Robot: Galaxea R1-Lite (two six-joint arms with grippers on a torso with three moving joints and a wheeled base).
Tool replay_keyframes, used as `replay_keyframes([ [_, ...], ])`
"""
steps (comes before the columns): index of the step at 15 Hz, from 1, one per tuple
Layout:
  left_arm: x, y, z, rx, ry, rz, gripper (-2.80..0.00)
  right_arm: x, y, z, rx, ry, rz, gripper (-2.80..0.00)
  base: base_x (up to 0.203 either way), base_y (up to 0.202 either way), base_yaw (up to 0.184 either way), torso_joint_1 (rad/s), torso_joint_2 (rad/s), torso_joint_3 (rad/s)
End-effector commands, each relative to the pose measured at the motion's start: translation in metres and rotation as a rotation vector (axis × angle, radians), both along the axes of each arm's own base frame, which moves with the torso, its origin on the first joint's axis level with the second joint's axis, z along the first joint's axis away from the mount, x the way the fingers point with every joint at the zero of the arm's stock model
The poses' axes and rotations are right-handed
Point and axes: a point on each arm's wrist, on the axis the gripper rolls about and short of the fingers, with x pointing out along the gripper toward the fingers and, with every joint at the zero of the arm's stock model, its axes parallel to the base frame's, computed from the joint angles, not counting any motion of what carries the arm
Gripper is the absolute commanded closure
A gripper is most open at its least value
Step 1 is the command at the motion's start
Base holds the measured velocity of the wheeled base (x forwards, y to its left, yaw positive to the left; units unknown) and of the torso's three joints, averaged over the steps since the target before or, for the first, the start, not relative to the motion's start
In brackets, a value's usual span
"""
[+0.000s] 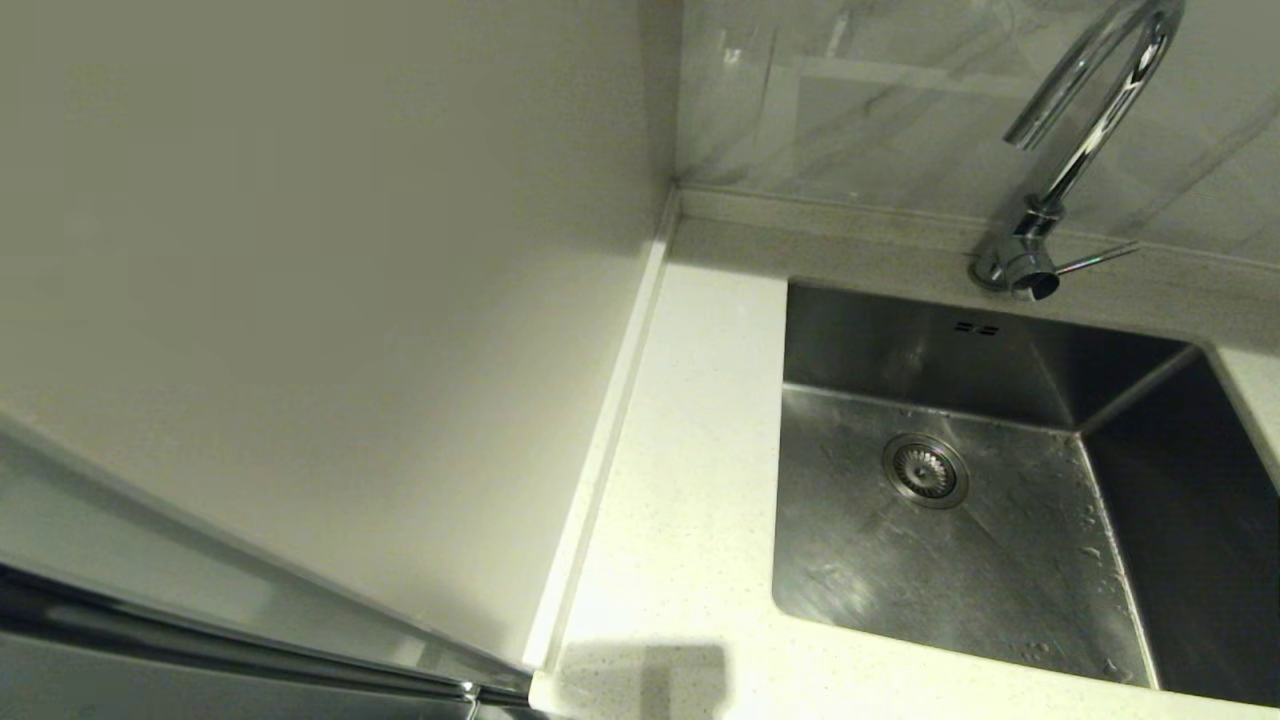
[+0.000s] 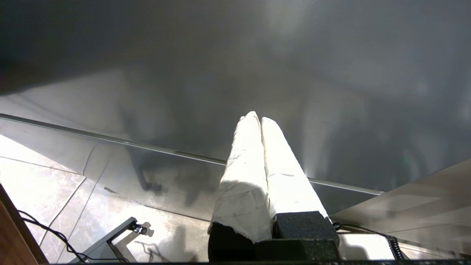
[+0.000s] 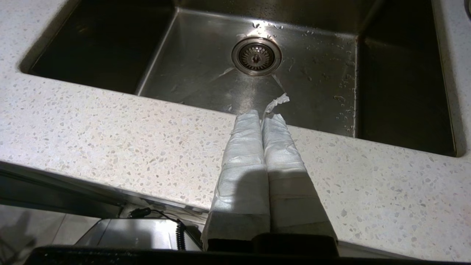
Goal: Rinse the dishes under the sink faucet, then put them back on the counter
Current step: Put a bowl into the sink
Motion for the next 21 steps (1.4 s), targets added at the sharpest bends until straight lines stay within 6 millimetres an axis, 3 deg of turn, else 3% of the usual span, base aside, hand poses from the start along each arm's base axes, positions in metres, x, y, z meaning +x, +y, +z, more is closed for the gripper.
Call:
replay_keyframes([
  [1,0.000,0.000,0.000,0.000,-0.005,-0.001,0.00,0.000,0.000,0.000,0.000,0.000,-0.002,0.00,0.000,0.000,0.000,0.000,0.00,0.000],
  [4,0.000,0.000,0.000,0.000,-0.003,-0.001,0.00,-0.005,0.000,0.017,0.001,-0.024,-0.011,0.00,0.000,0.000,0.000,0.000,0.00,0.000],
  [6,0.000,0.000,0.000,-0.001,-0.005,-0.001,0.00,-0.009,-0.001,0.043,0.003,-0.003,-0.037,0.00,0.000,0.000,0.000,0.000,0.00,0.000],
  [9,0.000,0.000,0.000,-0.002,-0.003,0.002,0.00,0.002,-0.001,0.078,0.001,0.062,-0.063,0.00,0.000,0.000,0.000,0.000,0.00,0.000],
  [17,0.000,0.000,0.000,-0.001,-0.003,-0.001,0.00,0.070,-0.008,0.170,-0.053,0.265,-0.309,0.00,0.000,0.000,0.000,0.000,0.00,0.000],
  [21,0.000,0.000,0.000,-0.001,-0.005,-0.001,0.00,0.110,-0.030,0.208,-0.032,0.363,-0.571,0.00,0.000,0.000,0.000,0.000,0.00,0.000],
])
